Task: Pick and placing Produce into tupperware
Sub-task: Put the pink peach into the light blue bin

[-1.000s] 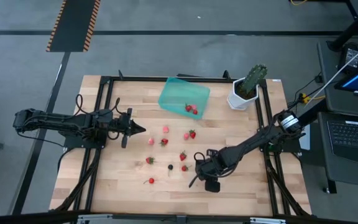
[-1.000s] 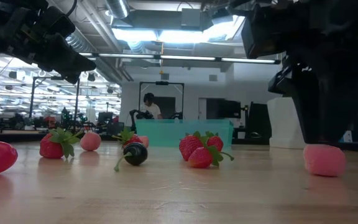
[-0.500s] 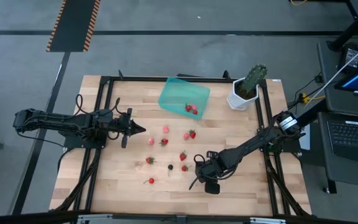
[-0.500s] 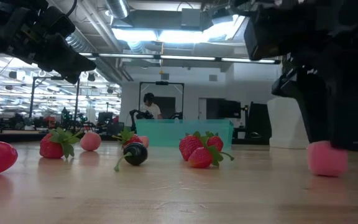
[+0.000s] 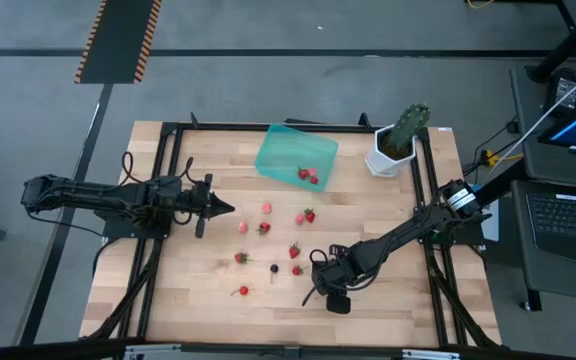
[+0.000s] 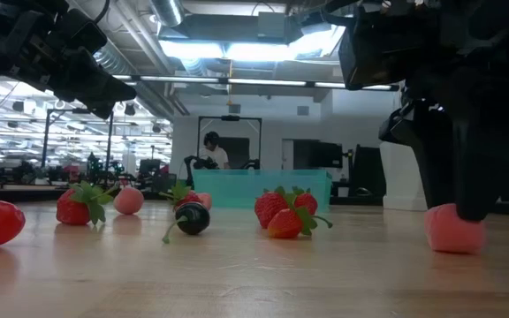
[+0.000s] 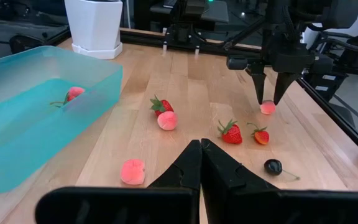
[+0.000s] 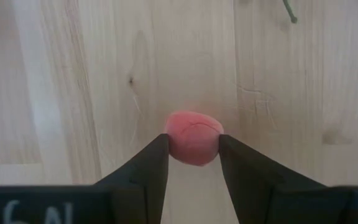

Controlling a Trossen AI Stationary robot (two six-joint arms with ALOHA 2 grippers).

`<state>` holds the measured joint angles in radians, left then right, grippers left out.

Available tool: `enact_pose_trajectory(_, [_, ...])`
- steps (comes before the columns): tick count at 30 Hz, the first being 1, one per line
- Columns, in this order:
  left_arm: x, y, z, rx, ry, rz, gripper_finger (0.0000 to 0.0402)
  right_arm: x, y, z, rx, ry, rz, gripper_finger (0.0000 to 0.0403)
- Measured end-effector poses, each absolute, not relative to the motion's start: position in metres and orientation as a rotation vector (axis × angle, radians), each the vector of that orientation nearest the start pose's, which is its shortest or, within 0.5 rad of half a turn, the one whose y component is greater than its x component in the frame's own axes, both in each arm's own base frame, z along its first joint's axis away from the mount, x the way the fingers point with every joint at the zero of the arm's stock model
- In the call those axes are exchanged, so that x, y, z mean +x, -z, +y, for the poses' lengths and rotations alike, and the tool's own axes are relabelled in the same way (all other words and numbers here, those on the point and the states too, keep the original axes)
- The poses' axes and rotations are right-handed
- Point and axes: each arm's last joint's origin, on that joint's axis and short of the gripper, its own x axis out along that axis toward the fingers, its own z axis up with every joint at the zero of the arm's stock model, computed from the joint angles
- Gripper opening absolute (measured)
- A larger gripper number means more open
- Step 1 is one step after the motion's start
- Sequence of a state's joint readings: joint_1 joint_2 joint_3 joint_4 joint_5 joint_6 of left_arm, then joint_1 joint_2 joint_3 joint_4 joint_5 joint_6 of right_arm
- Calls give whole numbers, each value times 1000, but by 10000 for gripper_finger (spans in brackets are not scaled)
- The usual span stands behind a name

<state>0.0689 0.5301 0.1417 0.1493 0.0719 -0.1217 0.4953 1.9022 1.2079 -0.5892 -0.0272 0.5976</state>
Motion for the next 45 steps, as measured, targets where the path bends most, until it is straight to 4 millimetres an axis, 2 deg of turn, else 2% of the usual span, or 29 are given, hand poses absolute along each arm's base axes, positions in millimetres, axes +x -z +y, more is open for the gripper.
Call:
enact_pose_trajectory(6, [135, -177, 7, -138, -11, 238, 0, 317, -145, 172, 201, -52, 1345, 146])
enact_pose_trajectory(14, [135, -177, 7, -138, -11, 239, 0, 322, -122, 171, 159, -50, 1390, 146])
enact_pose_trajectory(26, [135, -177, 7, -138, -11, 240, 0, 323, -122, 171, 147, -60, 1378, 144])
enact_pose_trajectory(35, [135, -177, 7, -138, -11, 240, 0, 323, -122, 171, 149, -60, 1377, 83])
enact_pose_trajectory(45, [135, -177, 7, -138, -11, 240, 0, 322, -131, 170, 161, -71, 1354, 79])
